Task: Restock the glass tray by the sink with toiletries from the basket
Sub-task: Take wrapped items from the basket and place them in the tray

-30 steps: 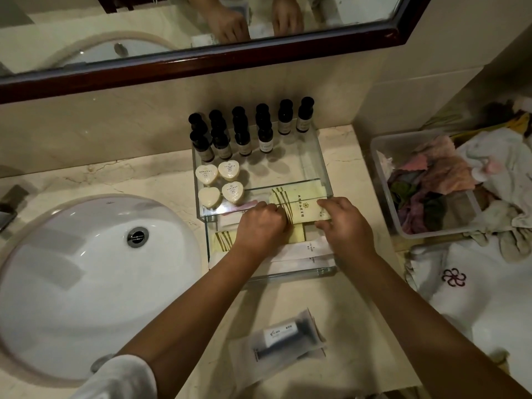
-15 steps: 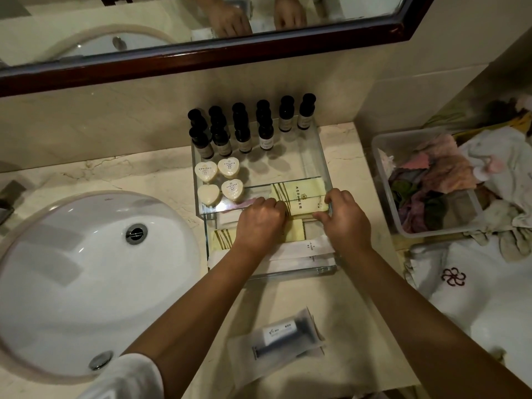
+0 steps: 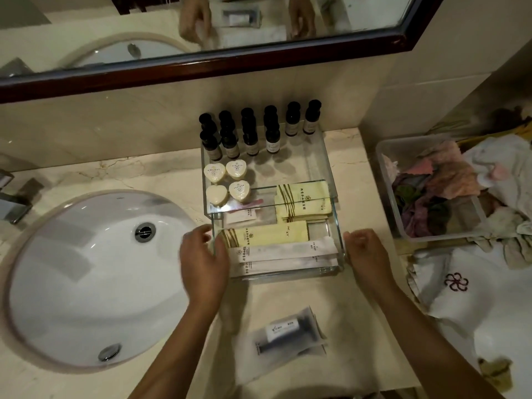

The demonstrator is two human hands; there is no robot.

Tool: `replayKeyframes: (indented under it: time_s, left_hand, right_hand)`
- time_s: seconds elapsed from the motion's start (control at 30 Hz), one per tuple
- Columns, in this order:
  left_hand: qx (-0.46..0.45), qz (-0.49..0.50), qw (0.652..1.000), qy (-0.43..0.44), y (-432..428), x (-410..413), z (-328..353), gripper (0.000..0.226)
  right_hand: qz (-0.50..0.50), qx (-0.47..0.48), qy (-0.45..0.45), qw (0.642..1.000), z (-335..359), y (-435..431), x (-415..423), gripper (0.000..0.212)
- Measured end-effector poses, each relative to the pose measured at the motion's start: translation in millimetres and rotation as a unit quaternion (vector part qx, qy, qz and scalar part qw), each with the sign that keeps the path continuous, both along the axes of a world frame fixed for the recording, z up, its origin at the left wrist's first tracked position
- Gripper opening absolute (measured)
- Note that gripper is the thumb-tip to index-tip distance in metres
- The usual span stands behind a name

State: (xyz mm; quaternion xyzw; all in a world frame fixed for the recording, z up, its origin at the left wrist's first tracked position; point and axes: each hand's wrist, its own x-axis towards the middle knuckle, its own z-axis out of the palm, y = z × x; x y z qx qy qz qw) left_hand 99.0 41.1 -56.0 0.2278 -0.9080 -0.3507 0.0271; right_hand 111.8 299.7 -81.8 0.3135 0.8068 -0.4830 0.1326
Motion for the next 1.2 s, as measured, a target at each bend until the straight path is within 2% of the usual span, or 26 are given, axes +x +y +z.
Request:
replayKeyframes:
  time_s: [0.07,0.13,0.23,0.33,0.43,0.67,1.0,1.2]
  left_hand:
    - [0.061,0.090,0.988,-0.107,-19,13,-8,0.035]
    - [0.170,0.108,0.958,-0.205,-28,20,-17,0.037]
    - [0.371,0.130,0.893,-0.220,-22,24,-15,0.034]
    - [0.473,0.166,0.843,-0.196,-13,22,-8,0.033]
    - [0.488,0.175,0.834,-0.188,-13,20,-8,0.032]
    - [0.477,0.167,0.847,-0.168,-11,15,-8,0.029]
    - [0.467,0.160,0.857,-0.146,-9,-4,-13,0.033]
    - [0.461,0.159,0.862,-0.140,-12,-13,-17,0.033]
  right_hand:
    - [-0.033,-0.116,-0.049,0.991,1,-2,10,0.031]
    - [-0.071,-0.206,-0.087,0.972,4,-7,14,0.024]
    - [-0.097,-0.244,-0.092,0.961,5,-16,17,0.028]
    - [-0.126,-0.263,-0.082,0.953,7,-18,17,0.035]
    - [-0.129,-0.280,-0.077,0.948,7,-20,17,0.036]
    - [-0.135,-0.229,-0.041,0.963,4,-21,5,0.034]
    - [-0.165,-0.194,-0.046,0.966,-9,-25,-25,0.028]
    - [-0.168,-0.132,-0.061,0.975,-12,-36,-41,0.039]
